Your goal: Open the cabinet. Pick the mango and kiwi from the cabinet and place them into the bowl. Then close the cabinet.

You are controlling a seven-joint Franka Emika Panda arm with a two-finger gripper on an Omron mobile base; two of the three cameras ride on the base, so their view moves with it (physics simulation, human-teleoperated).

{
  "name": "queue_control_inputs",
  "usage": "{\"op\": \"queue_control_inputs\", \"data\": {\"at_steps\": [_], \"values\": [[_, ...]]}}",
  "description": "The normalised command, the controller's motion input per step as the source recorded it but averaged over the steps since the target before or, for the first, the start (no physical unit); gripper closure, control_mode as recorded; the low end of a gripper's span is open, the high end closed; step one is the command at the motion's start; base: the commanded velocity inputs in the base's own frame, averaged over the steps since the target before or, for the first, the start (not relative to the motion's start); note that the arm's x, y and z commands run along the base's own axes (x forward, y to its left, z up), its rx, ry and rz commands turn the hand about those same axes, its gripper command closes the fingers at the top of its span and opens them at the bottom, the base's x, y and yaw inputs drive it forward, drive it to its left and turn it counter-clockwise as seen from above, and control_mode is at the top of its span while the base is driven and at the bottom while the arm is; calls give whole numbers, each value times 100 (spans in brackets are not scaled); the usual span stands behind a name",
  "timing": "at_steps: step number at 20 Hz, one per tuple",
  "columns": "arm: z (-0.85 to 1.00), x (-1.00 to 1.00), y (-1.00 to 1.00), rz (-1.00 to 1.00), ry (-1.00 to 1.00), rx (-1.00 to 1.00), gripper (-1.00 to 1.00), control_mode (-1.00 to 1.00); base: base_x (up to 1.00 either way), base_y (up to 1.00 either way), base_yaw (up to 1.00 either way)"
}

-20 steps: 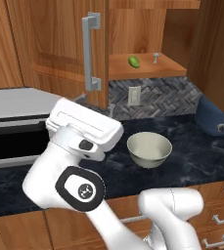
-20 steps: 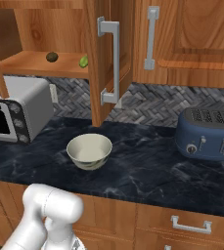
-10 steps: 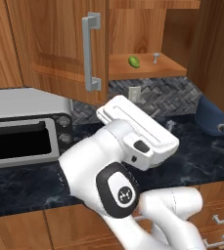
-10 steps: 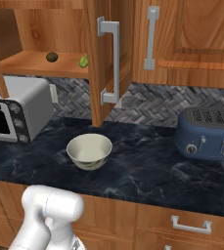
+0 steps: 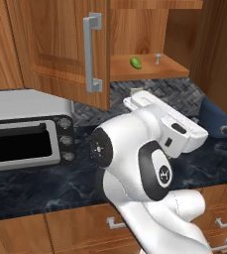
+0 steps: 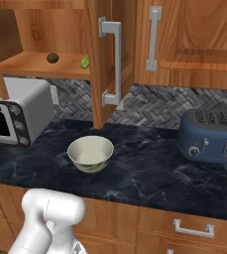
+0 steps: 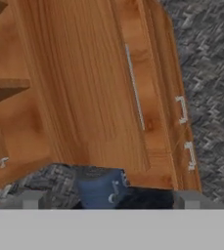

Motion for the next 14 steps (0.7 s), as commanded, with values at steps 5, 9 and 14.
{"op": "queue_control_inputs", "data": {"at_steps": [5,9,14], "values": [[0,16,-16,19,35,16,-100,-100,0,0,0],[1,4,0,29,26,18,-100,-100,0,0,0],[4,2,0,34,15,19,-100,-100,0,0,0]]}}
